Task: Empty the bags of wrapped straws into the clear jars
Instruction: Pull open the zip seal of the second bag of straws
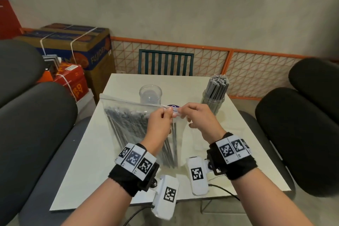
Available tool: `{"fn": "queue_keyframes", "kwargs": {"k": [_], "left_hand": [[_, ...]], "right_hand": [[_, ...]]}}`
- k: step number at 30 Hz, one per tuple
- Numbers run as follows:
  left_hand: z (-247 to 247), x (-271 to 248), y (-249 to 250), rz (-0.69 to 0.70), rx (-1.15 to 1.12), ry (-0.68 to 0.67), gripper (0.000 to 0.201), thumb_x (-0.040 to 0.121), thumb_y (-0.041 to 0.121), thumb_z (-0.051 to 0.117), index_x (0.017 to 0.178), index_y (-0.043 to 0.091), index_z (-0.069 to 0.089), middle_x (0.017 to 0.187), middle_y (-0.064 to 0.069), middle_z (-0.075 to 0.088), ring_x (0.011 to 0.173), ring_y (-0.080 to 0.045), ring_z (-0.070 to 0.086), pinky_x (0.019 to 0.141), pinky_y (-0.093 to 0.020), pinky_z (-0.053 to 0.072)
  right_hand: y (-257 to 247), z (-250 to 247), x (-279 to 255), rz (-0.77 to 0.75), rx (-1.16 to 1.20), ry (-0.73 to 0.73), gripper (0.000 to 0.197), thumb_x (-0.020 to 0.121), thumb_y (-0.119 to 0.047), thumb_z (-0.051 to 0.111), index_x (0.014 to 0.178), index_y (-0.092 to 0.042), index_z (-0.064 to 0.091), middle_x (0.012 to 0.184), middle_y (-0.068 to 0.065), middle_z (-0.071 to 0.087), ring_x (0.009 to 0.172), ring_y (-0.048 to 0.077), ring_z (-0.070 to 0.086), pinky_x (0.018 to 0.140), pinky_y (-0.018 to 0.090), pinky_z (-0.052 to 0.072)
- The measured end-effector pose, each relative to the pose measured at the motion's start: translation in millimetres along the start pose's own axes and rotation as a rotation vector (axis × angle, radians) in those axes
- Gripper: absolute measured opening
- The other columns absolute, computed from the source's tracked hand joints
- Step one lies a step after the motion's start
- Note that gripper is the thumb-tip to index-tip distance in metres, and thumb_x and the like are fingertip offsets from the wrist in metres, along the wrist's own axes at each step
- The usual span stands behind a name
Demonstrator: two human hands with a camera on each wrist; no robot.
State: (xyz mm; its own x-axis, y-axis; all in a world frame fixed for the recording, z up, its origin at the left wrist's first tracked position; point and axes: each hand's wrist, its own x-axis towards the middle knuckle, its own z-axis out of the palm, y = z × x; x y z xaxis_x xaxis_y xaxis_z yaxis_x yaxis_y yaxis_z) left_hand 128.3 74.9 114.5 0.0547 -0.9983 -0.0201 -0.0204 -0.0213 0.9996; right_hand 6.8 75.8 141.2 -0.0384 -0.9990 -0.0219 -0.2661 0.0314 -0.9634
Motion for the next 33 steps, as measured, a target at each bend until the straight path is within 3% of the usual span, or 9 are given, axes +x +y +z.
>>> {"fn": "queue_keyframes", "kwargs": {"k": [5,9,12,18,21,25,27,30,33], "left_hand": [[0,1,0,-0.074,-0.063,-0.031,0.028,0.097,0.024,0.045,0.078,0.008,0.057,0.057,0.001,0.043,0.05,-0.011,0.038,0.049,-0.022,0.037],[-8,4,2,-0.09,-0.086,-0.048,0.028,0.098,0.022,0.044,0.076,0.009,0.057,0.057,0.002,0.043,0.049,-0.009,0.038,0.049,-0.021,0.036],[-5,-3,-1,-0.065,-0.045,-0.106,0.032,0.097,0.021,0.044,0.07,0.011,0.055,0.054,0.002,0.043,0.042,-0.005,0.039,0.048,-0.021,0.036],[-18,2,-1,-0.098,-0.035,-0.186,0.03,0.096,0.025,0.047,0.072,0.013,0.059,0.058,0.002,0.051,0.05,-0.009,0.047,0.05,-0.022,0.038],[-25,6,3,-0.127,-0.039,-0.179,0.029,0.095,0.029,0.049,0.076,0.012,0.063,0.06,0.001,0.054,0.051,-0.009,0.051,0.047,-0.021,0.043],[-40,16,6,-0.165,-0.138,-0.027,0.024,0.097,0.026,0.045,0.08,0.011,0.056,0.061,-0.001,0.053,0.051,-0.011,0.052,0.042,-0.02,0.046],[-42,17,6,-0.154,-0.134,-0.031,0.025,0.097,0.023,0.043,0.077,0.013,0.053,0.062,-0.001,0.05,0.052,-0.012,0.051,0.042,-0.02,0.045],[-38,14,4,-0.128,-0.112,-0.05,0.029,0.097,0.019,0.043,0.071,0.013,0.052,0.059,-0.002,0.048,0.049,-0.01,0.051,0.043,-0.021,0.042],[-36,13,-1,-0.131,-0.069,-0.064,0.029,0.097,0.02,0.045,0.071,0.013,0.054,0.06,-0.001,0.05,0.051,-0.01,0.05,0.045,-0.02,0.042]], "right_hand": [[-2,13,7,0.202,0.183,0.057,0.018,0.086,-0.01,0.059,0.068,-0.015,0.062,0.061,-0.002,0.054,0.052,0.009,0.044,0.053,0.023,0.033],[1,25,16,0.142,0.135,0.129,0.028,0.087,-0.01,0.059,0.06,-0.016,0.061,0.064,0.002,0.055,0.055,0.012,0.042,0.049,0.021,0.031],[5,24,28,0.055,0.014,0.239,0.037,0.087,-0.009,0.059,0.052,-0.02,0.057,0.053,-0.009,0.052,0.051,0.006,0.041,0.05,0.021,0.031],[-4,13,31,-0.11,-0.264,-0.138,0.012,0.088,-0.02,0.061,0.085,-0.011,0.069,0.084,-0.002,0.067,0.082,0.007,0.058,0.081,0.022,0.044],[-7,10,34,-0.197,-0.36,-0.168,0.014,0.089,-0.02,0.061,0.082,-0.011,0.07,0.077,-0.002,0.066,0.074,0.006,0.056,0.077,0.022,0.044],[-7,7,37,-0.203,-0.402,-0.203,0.015,0.089,-0.02,0.062,0.079,-0.012,0.07,0.069,-0.007,0.063,0.069,0.004,0.054,0.073,0.02,0.043],[-7,6,40,-0.191,-0.399,-0.152,0.015,0.089,-0.019,0.061,0.078,-0.015,0.069,0.07,-0.005,0.066,0.072,0.008,0.058,0.075,0.024,0.047],[-8,1,51,-0.127,-0.425,0.07,0.016,0.091,-0.017,0.057,0.081,-0.017,0.069,0.081,0.0,0.07,0.065,0.006,0.056,0.063,0.023,0.045],[-11,3,53,-0.137,-0.649,0.053,0.014,0.092,-0.029,0.055,0.094,-0.026,0.069,0.102,-0.007,0.07,0.088,0.012,0.059,0.085,0.034,0.043]]}}
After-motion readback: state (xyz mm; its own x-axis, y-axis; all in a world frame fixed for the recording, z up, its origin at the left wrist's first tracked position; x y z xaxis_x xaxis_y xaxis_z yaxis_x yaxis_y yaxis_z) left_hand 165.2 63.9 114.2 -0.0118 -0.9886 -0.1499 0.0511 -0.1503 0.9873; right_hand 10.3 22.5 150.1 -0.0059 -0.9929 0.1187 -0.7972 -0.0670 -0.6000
